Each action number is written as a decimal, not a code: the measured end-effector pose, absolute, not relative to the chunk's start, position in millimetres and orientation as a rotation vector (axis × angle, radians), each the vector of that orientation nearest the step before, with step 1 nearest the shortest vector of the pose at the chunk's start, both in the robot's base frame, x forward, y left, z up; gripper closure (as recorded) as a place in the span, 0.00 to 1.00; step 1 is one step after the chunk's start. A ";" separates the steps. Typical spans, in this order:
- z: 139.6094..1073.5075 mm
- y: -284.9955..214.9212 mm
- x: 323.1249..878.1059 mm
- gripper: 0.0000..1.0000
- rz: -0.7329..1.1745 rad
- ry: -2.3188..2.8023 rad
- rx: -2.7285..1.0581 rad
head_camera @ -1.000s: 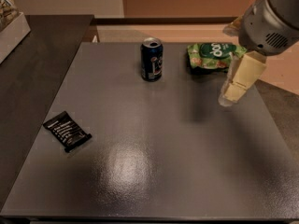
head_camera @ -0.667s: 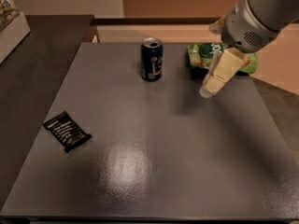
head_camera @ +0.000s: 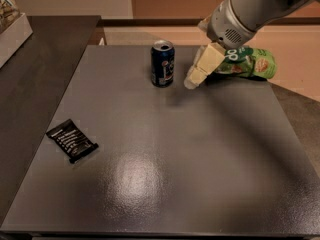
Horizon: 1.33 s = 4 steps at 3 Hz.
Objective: Move pepsi can near rxbar chocolate
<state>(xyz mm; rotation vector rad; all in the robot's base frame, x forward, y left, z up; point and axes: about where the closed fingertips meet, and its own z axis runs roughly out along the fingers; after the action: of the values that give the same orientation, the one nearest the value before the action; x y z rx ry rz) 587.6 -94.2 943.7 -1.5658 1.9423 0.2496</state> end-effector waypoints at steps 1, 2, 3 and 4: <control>933.6 -74.5 615.3 0.00 0.285 1.919 -1.539; 923.0 -57.5 638.8 0.00 0.332 1.910 -1.515; 912.7 -46.3 653.9 0.00 0.371 1.917 -1.499; 904.4 -36.6 663.7 0.00 0.397 1.928 -1.497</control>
Offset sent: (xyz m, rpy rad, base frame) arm 0.0792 0.0528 -0.0302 0.1310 0.0157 -0.0033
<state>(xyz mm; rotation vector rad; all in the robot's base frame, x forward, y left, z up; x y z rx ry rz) 663.7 -36.6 904.4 -1.4968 1.9279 0.3965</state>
